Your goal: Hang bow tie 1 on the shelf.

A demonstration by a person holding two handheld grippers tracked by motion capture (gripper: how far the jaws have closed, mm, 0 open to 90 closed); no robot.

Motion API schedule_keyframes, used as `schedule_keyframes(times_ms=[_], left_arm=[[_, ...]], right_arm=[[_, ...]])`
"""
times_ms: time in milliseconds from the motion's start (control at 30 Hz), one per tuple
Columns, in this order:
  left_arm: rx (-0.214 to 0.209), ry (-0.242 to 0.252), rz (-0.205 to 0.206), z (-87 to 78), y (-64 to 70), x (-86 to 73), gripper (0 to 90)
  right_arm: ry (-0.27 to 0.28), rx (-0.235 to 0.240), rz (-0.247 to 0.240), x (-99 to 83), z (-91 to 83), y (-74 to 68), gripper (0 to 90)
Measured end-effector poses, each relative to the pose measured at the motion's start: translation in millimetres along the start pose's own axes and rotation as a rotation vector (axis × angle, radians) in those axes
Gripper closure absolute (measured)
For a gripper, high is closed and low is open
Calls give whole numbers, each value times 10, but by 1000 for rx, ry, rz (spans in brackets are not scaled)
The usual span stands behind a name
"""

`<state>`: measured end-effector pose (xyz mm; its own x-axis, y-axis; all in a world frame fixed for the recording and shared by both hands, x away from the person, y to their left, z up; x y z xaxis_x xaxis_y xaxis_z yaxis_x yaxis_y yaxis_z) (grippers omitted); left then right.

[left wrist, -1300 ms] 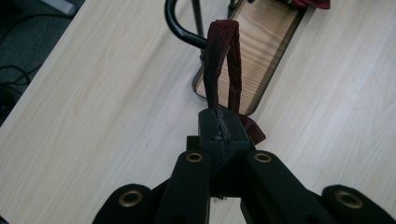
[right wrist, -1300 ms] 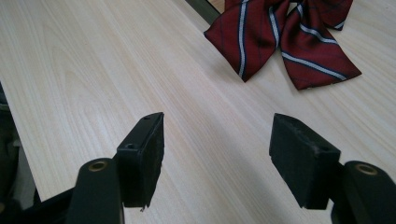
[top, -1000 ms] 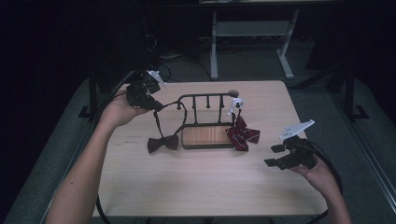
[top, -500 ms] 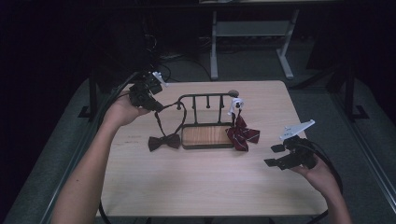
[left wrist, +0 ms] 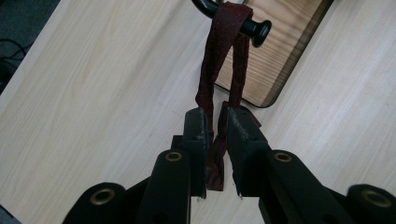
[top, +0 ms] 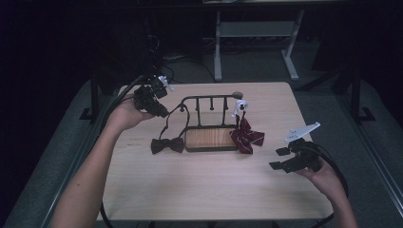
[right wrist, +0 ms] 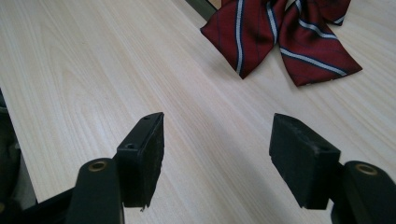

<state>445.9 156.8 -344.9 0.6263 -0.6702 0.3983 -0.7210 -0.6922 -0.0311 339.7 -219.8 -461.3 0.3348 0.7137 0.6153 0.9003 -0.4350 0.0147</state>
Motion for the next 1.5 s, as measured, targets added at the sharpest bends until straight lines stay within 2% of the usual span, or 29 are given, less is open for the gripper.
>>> schedule_keyframes(times_ms=[533, 767, 933, 1500], left_arm=[[-9, 2, 22, -52, 45, -73, 753], [-22, 11, 7, -57, 52, -186, 734], [-22, 7, 16, -66, 45, -260, 721], [-42, 13, -1, 17, 43, -497, 690]], right_arm=[[-3, -4, 21, -58, -16, 32, 351], [-5, -14, 31, -45, -36, 25, 351], [-12, -12, 28, -50, -16, 30, 348], [-7, -23, 42, -70, -49, 43, 345]])
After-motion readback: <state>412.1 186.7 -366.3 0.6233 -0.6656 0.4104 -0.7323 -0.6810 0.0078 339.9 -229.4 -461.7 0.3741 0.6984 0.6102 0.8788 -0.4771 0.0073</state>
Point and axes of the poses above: each handheld gripper's, and its own axes: z roughly forward along the jaws, x roughly out of its top, y roughly to its right, the point moved 8 cm from there along z, roughly forward along the jaws, and after that the axes turned 14 degrees about -z, right-handed, at the moved point
